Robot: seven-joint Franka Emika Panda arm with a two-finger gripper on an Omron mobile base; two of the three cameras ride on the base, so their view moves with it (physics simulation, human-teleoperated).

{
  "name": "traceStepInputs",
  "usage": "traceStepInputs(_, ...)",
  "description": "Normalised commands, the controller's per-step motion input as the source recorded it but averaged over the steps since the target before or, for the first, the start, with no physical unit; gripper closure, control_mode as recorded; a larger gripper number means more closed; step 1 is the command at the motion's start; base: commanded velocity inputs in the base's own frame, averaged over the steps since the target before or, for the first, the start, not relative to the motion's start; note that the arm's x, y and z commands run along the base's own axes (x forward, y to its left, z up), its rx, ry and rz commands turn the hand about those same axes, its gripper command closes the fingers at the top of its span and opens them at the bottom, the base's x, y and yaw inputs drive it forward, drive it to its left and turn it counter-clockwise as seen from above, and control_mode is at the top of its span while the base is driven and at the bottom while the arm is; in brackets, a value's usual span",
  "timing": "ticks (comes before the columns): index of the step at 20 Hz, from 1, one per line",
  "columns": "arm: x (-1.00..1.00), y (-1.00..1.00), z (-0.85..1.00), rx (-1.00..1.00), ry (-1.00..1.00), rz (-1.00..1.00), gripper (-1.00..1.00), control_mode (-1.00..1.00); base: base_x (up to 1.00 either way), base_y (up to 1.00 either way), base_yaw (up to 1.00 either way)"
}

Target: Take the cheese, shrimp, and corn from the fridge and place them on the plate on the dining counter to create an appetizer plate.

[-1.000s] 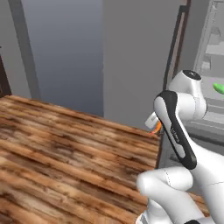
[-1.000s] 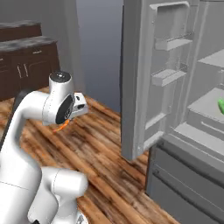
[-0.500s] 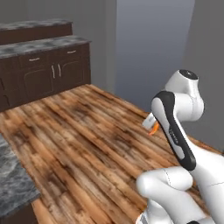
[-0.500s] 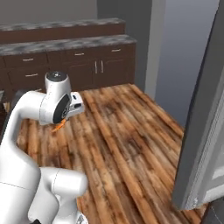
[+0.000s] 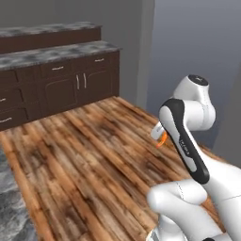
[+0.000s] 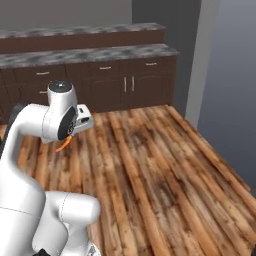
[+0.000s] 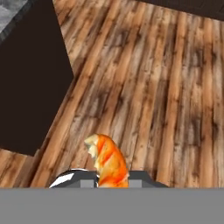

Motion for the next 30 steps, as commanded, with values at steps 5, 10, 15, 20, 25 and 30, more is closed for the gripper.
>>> traceStepInputs(5, 0.00, 0.00, 0.00, 0.00, 0.00, 0.00, 1.00, 1.00, 1.00, -0.18, 0.13)
traceStepInputs(10, 0.00, 0.00, 0.00, 0.00, 0.00, 0.00, 1.00, 1.00, 1.00, -0.15, 0.10)
traceStepInputs(15, 0.00, 0.00, 0.00, 0.00, 0.00, 0.00, 1.00, 1.00, 1.00, 0.13, 0.09)
traceStepInputs(20, 0.00, 0.00, 0.00, 0.00, 0.00, 0.00, 1.00, 1.00, 0.91, 0.56, 0.11)
traceStepInputs(25, 0.00, 0.00, 0.00, 0.00, 0.00, 0.00, 1.00, 1.00, 0.98, 0.65, 0.29)
traceStepInputs(30, 0.00, 0.00, 0.00, 0.00, 0.00, 0.00, 1.00, 1.00, 0.97, 0.62, 0.44)
